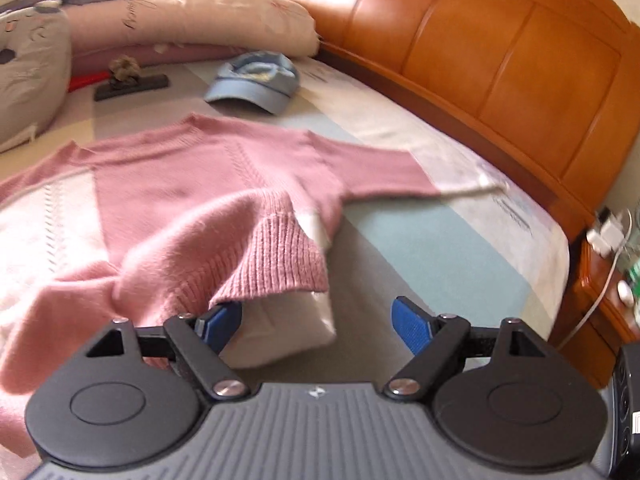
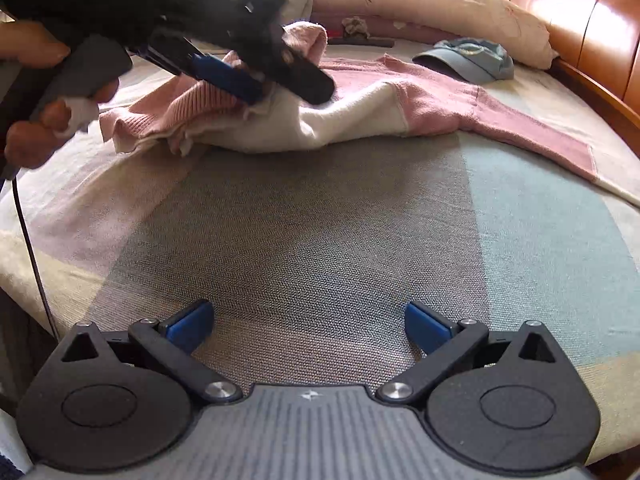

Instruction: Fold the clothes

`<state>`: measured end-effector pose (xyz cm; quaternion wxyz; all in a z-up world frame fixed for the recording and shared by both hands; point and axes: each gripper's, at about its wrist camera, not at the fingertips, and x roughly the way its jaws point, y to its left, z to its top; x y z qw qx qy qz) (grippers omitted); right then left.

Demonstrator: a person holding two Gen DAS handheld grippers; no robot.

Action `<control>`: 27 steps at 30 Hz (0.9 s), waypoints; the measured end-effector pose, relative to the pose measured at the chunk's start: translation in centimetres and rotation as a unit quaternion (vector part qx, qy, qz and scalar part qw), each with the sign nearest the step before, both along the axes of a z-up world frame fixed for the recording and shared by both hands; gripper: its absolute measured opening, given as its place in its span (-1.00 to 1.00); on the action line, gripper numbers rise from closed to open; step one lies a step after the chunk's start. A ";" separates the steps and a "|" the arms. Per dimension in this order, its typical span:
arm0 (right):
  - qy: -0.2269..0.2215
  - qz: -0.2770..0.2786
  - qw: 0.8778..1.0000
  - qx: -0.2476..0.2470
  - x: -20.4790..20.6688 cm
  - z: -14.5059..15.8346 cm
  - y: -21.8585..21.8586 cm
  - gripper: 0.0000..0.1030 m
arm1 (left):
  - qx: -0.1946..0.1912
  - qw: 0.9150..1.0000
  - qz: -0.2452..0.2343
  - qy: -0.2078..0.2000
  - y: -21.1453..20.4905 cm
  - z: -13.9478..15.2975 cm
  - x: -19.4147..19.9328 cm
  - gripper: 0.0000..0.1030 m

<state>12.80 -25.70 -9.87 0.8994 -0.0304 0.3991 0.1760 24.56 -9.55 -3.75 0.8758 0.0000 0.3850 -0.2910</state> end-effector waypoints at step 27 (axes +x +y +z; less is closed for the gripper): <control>-0.032 0.024 0.999 0.006 -0.1 -0.8 0.4 1.00 | 0.079 0.995 0.058 -0.011 5.3 0.0 1.8 0.64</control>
